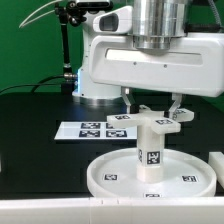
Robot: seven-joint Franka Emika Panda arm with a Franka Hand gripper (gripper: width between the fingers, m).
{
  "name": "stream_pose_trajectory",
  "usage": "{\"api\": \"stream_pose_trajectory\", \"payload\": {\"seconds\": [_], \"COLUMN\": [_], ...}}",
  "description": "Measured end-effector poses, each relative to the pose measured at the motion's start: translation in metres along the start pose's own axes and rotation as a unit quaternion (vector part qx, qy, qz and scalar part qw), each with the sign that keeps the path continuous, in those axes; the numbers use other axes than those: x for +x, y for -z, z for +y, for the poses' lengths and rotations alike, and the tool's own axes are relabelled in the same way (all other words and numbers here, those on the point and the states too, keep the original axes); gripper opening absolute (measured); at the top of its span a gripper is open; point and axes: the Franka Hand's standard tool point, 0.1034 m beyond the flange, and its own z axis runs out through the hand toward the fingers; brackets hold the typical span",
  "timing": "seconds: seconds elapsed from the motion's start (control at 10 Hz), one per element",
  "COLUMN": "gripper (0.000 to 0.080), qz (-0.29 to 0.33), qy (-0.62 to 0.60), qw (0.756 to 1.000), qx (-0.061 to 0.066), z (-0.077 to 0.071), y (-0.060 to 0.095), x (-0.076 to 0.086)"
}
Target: Assemble round table
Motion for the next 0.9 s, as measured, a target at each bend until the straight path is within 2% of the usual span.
{"api": "stream_pose_trajectory", "payload": {"seconds": [0.4, 0.6, 0.9], "gripper": [0.0442, 0.0442, 0.0442], "qz": [-0.001, -0.008, -0.016], "qy": [-0.106, -0.171, -0.292], "qw": [0.994, 0.985, 0.956], "qx": [0.001, 0.008, 0.012], "z": [-0.0015, 0.0012, -0.0009], "y": [0.0001, 0.0002, 0.0006], "x": [-0.0012, 0.0006, -0.0012]}}
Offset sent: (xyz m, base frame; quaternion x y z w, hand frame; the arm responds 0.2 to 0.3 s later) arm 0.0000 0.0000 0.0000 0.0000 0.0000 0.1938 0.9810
